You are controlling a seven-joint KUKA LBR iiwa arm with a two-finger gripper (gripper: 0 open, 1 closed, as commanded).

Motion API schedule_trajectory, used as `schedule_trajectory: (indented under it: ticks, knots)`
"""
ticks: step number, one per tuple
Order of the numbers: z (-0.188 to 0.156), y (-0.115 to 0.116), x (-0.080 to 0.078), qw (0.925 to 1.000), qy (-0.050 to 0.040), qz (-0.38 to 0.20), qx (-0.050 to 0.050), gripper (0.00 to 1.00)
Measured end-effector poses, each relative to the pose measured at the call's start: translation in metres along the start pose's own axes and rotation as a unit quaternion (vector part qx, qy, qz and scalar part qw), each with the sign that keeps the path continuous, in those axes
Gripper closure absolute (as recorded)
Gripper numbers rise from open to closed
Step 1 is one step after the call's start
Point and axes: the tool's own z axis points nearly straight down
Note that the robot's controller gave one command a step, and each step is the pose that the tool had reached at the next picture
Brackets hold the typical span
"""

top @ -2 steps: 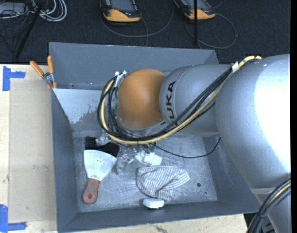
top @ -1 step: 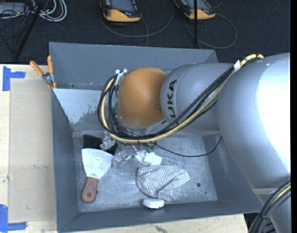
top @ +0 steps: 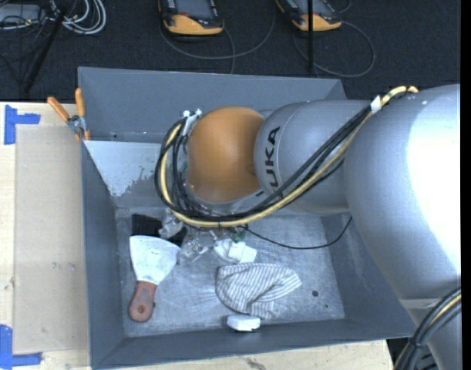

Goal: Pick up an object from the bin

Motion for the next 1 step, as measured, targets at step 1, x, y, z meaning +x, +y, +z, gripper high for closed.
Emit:
schedule_trajectory:
  ticks: [1]
  knots:
    - [-0.034, -0.0035, 0.0011, 1.0, 0.0019, -0.005, 0.0, 1.0]
